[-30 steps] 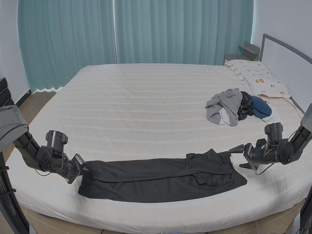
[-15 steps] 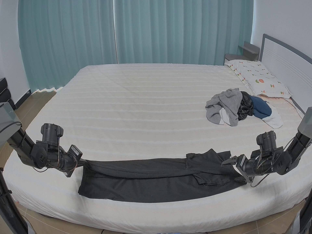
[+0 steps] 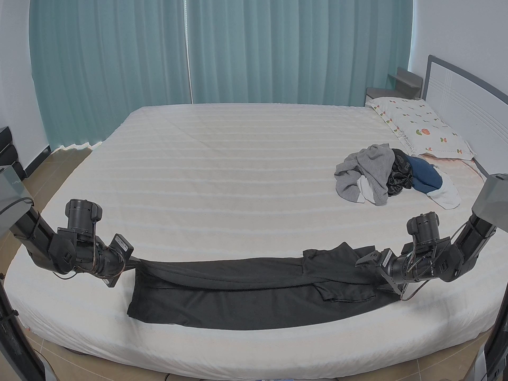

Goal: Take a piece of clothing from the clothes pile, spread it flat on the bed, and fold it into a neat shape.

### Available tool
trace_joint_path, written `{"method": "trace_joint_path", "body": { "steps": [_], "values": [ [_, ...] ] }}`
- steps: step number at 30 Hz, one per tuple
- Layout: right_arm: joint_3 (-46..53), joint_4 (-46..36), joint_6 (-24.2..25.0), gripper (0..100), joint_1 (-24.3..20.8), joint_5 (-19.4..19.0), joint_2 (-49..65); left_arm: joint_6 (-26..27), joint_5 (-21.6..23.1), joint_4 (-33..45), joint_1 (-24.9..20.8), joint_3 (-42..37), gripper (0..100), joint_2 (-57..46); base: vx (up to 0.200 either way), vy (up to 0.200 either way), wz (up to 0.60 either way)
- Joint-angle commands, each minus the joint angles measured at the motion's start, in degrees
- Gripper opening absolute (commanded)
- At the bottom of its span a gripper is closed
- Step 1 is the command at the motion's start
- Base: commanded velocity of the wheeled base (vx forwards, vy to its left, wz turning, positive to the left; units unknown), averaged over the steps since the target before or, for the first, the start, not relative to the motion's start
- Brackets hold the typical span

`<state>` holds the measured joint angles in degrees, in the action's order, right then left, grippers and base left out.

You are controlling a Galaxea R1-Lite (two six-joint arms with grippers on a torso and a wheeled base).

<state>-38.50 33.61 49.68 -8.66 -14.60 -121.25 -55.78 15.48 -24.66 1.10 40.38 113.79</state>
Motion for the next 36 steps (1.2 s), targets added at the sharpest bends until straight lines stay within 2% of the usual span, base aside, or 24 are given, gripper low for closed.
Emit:
{"method": "trace_joint_path", "body": {
  "steps": [1, 5, 21, 22, 36],
  "values": [
    [-1.1, 0.0, -0.1, 0, 0.0, 0.2, -1.4, 0.0, 0.0, 0.0, 0.0, 0.1, 0, -0.1, 0.000, 0.000, 0.00],
    [-1.4, 0.0, -0.2, 0, 0.0, 2.1, -2.1, 0.0, 0.0, 0.0, 0.0, 0.0, 0, -0.1, 0.000, 0.000, 0.00],
    [-1.0, -0.1, -0.5, 0, 1.4, 2.2, -2.6, 0.0, -0.1, 0.0, 0.1, -0.3, 0, -0.3, 0.000, 0.000, 0.00],
    [-0.9, -0.1, -0.5, 100, 1.4, 2.2, -2.5, 0.0, -0.1, 0.0, 0.1, -0.3, 0, -0.3, 0.000, 0.000, 0.00],
    [-2.5, 0.0, 0.1, 100, 0.8, 1.8, -4.5, 0.0, 0.0, 0.0, 0.2, -0.5, 0, 0.0, 0.000, 0.000, 0.00]
  ]
}}
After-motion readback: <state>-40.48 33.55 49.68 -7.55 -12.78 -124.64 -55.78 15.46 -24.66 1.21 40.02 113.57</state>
